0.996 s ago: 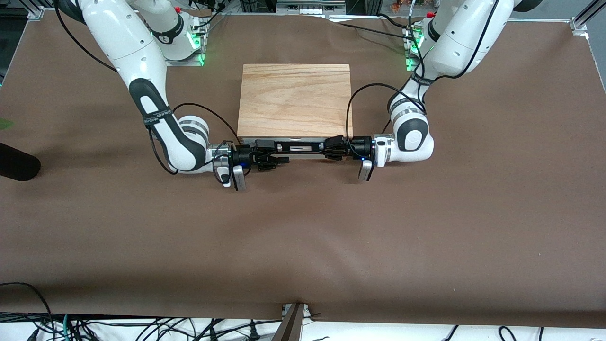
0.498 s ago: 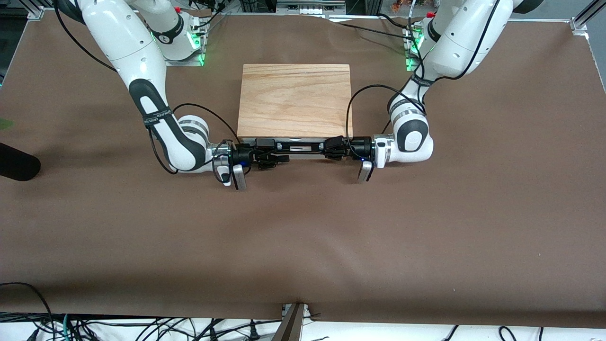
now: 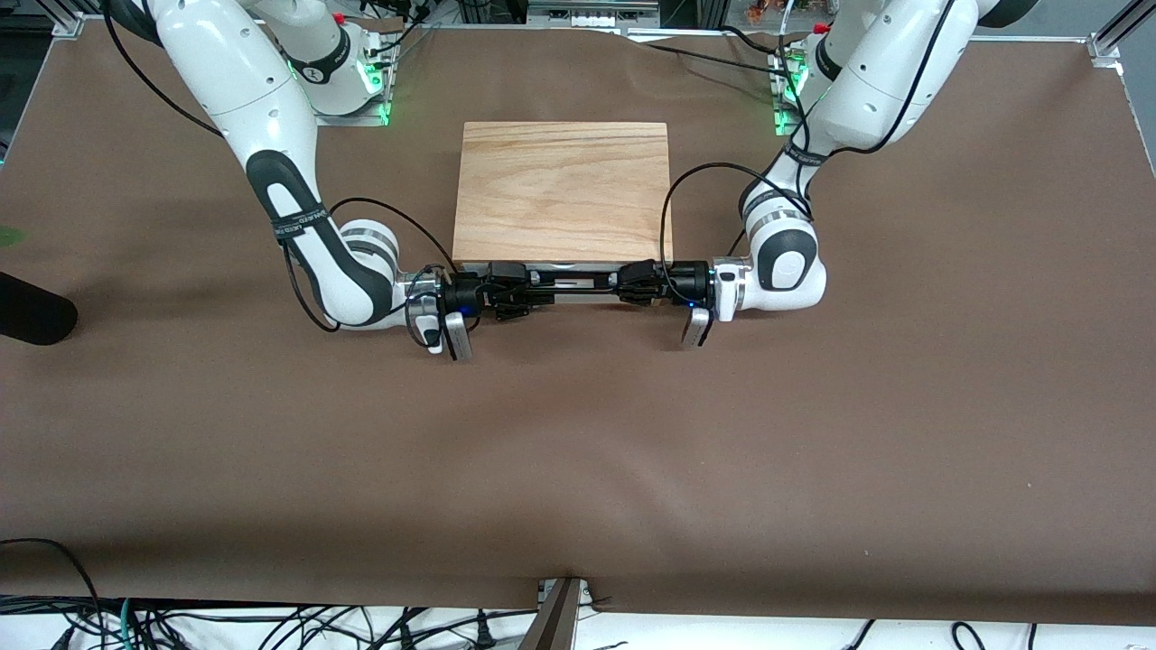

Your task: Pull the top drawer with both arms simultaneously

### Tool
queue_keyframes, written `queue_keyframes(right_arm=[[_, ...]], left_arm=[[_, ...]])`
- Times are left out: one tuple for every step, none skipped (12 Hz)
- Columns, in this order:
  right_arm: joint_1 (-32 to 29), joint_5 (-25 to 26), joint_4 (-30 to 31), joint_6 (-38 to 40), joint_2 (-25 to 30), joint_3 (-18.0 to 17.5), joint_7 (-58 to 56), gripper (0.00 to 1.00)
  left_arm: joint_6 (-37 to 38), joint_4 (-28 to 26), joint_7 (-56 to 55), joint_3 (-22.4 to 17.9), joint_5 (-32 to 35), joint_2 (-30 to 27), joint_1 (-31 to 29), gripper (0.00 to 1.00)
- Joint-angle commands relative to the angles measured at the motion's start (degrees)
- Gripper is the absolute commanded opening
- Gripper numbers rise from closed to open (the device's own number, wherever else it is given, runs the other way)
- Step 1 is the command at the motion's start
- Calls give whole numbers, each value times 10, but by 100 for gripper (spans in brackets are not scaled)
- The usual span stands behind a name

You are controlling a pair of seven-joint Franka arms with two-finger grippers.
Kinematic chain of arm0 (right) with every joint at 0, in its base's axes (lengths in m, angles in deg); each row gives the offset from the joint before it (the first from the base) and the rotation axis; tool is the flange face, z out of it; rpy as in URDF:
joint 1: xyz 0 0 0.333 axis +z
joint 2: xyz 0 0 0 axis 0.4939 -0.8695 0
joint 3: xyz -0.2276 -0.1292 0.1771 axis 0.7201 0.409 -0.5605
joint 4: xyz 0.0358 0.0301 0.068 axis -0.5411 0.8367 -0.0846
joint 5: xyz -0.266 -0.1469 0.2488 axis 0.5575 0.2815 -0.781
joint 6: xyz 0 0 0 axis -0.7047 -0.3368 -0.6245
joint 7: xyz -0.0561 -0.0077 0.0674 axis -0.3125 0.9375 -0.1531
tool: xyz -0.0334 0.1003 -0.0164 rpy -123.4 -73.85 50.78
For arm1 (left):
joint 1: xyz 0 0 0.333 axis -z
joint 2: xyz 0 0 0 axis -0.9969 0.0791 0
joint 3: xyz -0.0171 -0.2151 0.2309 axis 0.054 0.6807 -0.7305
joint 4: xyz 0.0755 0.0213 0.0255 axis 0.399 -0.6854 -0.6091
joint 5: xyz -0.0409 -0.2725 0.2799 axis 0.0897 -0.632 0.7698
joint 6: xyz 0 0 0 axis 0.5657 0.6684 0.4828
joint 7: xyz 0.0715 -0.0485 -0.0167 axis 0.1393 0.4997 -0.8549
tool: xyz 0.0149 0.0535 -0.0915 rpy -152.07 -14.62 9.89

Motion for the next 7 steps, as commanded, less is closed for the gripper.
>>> queue_keyframes(right_arm=[[-12, -8, 15, 12, 6, -12, -13, 57], [-14, -8, 17, 18, 6, -12, -15, 54], [-15, -8, 20, 21, 6, -12, -16, 49], [-15, -8, 20, 22, 6, -12, -16, 42], [-15, -8, 20, 22, 6, -12, -16, 37], [-15, -8, 20, 22, 6, -12, -15, 31], [-15, -8, 20, 22, 6, -12, -15, 27]], left_arm=[[-17, 15, 13, 6, 22, 36, 10, 0], [-17, 15, 13, 6, 22, 36, 10, 0], [-17, 15, 13, 6, 22, 36, 10, 0], [-17, 15, 13, 6, 22, 37, 10, 0], [-17, 15, 14, 6, 22, 38, 10, 0], [-17, 15, 14, 6, 22, 38, 10, 0], [-17, 15, 14, 6, 22, 39, 11, 0]])
